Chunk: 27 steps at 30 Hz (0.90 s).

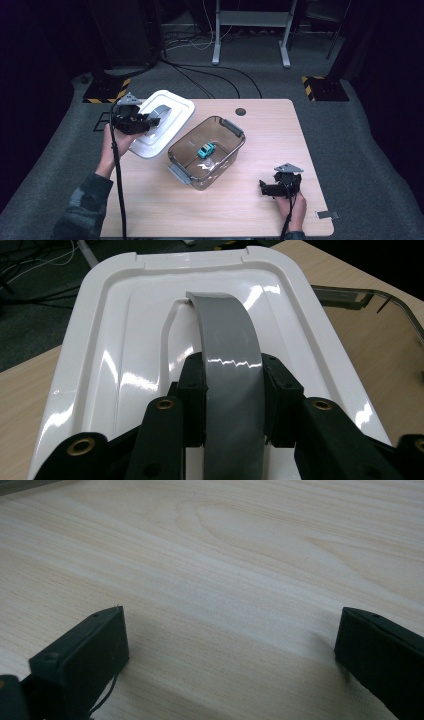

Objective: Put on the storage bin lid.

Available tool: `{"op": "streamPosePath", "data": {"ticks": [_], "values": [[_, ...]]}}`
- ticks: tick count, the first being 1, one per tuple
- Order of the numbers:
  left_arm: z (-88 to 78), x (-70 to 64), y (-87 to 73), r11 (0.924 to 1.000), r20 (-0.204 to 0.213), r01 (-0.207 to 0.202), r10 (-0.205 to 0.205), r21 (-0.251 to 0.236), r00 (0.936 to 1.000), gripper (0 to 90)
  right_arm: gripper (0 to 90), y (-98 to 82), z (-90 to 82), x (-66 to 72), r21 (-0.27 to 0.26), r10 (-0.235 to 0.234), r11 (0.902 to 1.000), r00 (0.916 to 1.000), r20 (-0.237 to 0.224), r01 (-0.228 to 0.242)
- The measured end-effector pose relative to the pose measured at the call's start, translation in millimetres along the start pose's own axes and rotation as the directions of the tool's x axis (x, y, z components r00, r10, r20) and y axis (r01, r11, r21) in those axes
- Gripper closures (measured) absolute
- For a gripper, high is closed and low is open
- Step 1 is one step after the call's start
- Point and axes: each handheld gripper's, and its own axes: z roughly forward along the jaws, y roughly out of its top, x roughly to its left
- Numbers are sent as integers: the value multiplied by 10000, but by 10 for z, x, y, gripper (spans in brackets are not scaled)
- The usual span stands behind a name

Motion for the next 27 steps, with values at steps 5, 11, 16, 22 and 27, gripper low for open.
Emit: {"op": "streamPosePath", "data": {"ticks": [5, 11, 16, 22, 27], "values": [[66, -77, 23, 10000, 194, -62, 61, 60, 9998, 670, 0, 0, 0, 0, 1, 2, 10000, 10000, -2, -2], [140, -190, 61, 9994, 584, -308, 298, 169, 9979, 670, 0, 0, 0, 0, -1, 1, 10000, 10000, -1, -1], [199, -288, 99, 9986, 820, -487, 470, 190, 9955, 671, 0, 0, 0, 0, -2, 0, 10000, 10000, -3, 0], [290, -426, 134, 9977, 1095, -640, 610, 241, 9921, 670, 0, 0, 1, 3, -18, 43, 10000, 10000, 4, -43], [358, -508, 137, 9974, 1282, -674, 634, 270, 9897, 670, 0, 0, 0, 2, -21, 42, 10000, 10000, -1, -42]]}}
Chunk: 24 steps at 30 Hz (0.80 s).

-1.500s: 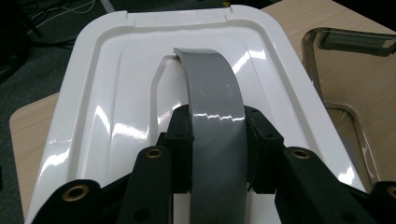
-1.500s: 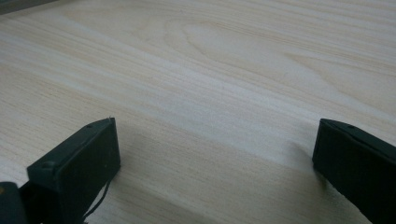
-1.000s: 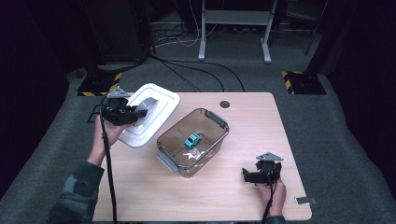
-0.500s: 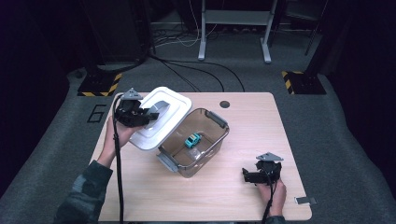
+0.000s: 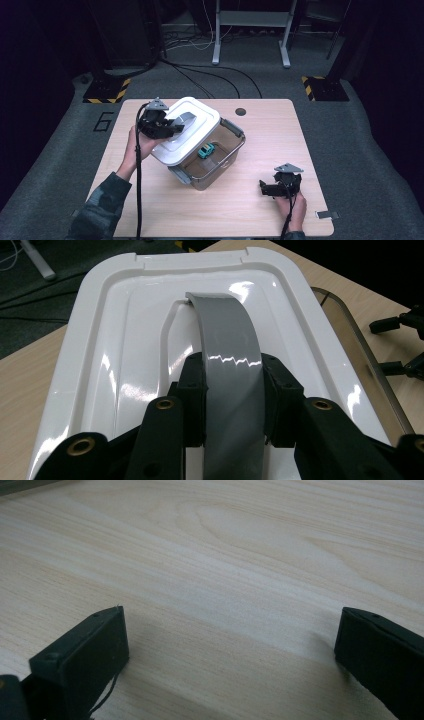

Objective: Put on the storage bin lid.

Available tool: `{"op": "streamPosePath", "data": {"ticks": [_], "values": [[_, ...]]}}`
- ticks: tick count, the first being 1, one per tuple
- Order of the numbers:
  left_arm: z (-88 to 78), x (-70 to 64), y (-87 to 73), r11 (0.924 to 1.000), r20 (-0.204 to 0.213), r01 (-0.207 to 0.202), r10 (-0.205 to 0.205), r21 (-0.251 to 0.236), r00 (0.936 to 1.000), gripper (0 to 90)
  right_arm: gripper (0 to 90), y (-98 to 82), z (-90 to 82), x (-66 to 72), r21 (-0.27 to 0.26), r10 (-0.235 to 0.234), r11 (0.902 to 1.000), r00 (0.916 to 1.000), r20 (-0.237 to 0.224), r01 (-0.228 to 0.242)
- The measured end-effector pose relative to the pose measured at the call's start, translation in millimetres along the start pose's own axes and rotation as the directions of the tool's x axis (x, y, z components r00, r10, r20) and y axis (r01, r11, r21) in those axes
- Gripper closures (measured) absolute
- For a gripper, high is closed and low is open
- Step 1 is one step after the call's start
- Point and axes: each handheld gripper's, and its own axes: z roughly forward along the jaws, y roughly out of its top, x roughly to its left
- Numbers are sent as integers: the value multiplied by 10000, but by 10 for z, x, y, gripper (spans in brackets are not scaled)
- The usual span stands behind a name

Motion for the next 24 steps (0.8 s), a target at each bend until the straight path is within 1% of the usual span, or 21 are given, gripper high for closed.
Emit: {"op": "streamPosePath", "data": {"ticks": [3, 7, 8, 9, 11, 12, 17, 19, 21, 23, 24], "values": [[62, -51, -1, 10000, 86, 23, -23, 8, 10000, 670, 1, -1, -1, 2, -11, 23, 10000, 10000, 6, -23], [113, -112, 6, 9999, 236, -95, 94, 68, 9997, 670, 1, -1, -1, 1, -3, 8, 10000, 10000, 3, -8], [120, -118, 8, 9998, 247, -179, 177, 84, 9995, 671, 1, -1, -1, 1, -3, 5, 10000, 10000, 3, -5], [133, -136, 8, 9999, 296, -119, 116, 74, 9995, 670, 1, -1, -1, 1, -5, 8, 10000, 10000, 4, -8], [152, -156, 10, 9997, 360, -217, 213, 123, 9991, 670, 1, -1, -1, 1, -5, 3, 10000, 10000, 3, -3], [160, -168, 9, 9998, 362, -172, 167, 138, 9992, 670, 1, -1, -1, 1, -5, 9, 10000, 10000, 4, -9], [222, -217, 7, 9994, 494, -230, 218, 239, 9985, 670, 1, -1, -1, 1, -6, 6, 10000, 10000, 6, -6], [250, -242, 3, 9995, 473, -215, 203, 249, 9987, 671, 1, -1, -1, 1, -6, 7, 10000, 10000, 5, -7], [277, -265, -1, 9993, 561, -209, 191, 318, 9982, 670, 1, -1, -1, 1, -4, 7, 10000, 10000, 6, -7], [302, -290, -3, 9989, 569, -282, 261, 365, 9980, 671, 1, -2, -2, -2, 6, -31, 10000, 10000, 8, 31], [318, -303, -3, 9989, 646, -291, 268, 356, 9976, 670, 1, -2, -2, -1, 6, -27, 10000, 10000, 8, 27]]}}
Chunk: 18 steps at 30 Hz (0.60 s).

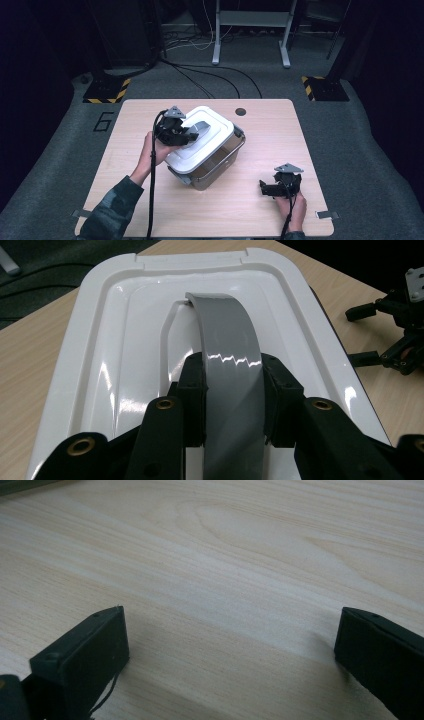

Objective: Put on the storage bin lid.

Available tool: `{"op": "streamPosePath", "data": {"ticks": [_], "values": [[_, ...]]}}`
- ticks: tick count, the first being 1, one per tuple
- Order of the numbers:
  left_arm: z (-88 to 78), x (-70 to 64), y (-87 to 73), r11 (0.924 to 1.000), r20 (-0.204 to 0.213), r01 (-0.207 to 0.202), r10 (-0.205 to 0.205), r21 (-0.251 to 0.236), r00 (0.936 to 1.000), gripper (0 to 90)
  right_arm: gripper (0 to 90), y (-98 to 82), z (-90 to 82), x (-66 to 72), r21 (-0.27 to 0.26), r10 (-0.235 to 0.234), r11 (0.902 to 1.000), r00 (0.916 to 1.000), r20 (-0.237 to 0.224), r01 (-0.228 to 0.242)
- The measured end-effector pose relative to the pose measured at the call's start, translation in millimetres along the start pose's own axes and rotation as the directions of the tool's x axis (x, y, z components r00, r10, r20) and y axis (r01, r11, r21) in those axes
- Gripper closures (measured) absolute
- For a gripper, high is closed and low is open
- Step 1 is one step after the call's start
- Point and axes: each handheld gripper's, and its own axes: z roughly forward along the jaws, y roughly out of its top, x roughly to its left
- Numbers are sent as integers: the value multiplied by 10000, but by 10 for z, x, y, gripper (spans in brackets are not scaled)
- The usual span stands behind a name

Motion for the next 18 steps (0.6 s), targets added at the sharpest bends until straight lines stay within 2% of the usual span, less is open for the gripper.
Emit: {"op": "streamPosePath", "data": {"ticks": [8, 18], "values": [[93, -73, 2, 9999, 279, -76, 72, 139, 9996, 670, 1, 1, 1, 2, -17, 31, 10000, 10000, -4, -31], [236, -144, -7, 9995, 328, -60, 50, 309, 9994, 670, 2, -1, -1, -3, 7, -50, 10000, 10000, -2, 50]]}}
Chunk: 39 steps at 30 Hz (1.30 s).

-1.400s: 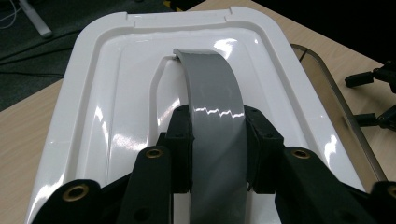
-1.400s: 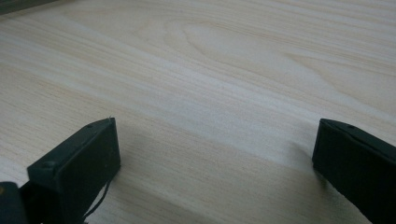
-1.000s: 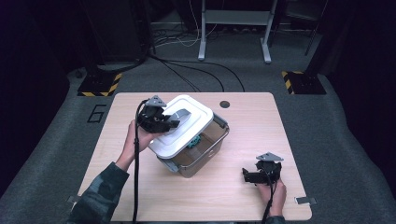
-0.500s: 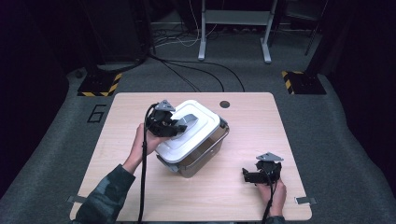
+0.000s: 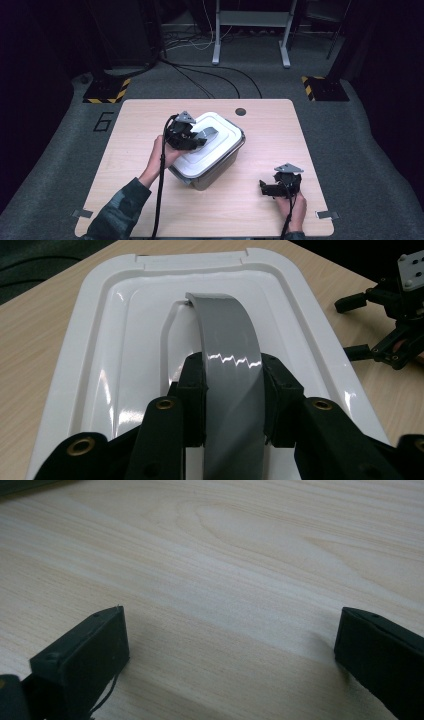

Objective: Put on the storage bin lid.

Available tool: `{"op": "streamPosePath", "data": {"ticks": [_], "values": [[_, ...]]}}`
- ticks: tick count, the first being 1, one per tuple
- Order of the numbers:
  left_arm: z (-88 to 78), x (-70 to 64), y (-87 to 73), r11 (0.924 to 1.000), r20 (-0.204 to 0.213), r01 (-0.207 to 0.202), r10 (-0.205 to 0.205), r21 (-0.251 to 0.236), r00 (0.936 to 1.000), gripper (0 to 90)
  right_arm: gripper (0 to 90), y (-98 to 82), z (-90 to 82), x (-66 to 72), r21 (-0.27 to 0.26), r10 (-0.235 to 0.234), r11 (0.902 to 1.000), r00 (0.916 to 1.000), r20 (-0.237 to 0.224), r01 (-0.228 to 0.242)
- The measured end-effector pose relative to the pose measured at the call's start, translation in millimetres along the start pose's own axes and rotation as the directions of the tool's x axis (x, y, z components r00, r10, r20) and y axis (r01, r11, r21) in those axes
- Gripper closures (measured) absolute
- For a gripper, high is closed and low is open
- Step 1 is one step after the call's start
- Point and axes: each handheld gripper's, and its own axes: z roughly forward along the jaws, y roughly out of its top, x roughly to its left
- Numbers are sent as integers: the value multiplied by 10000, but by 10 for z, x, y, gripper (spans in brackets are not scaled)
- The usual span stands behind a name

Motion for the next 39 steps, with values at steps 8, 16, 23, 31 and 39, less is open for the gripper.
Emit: {"op": "streamPosePath", "data": {"ticks": [8, 16, 23, 31, 39], "values": [[101, -83, 8, 9999, 76, 59, -60, 87, 10000, 669, 2, 0, 0, -3, -4, -32, 10000, 10000, 1, 32], [165, -133, -33, 9995, -80, -228, 230, 223, 9997, 669, 3, -2, -1, -2, -6, -20, 10000, 10000, -1, 20], [171, -150, -47, 9994, -162, -265, 268, 229, 9995, 668, 4, -4, -4, -1, -9, -22, 10000, 10000, 12, 22], [172, -150, -41, 9989, -180, -382, 387, 282, 9991, 667, 4, -4, -4, -1, -13, -14, 10000, 10000, 15, 14], [170, -153, -33, 9986, -274, -367, 378, 392, 9989, 641, 4, -4, -4, 0, -9, -11, 10000, 10000, 16, 11]]}}
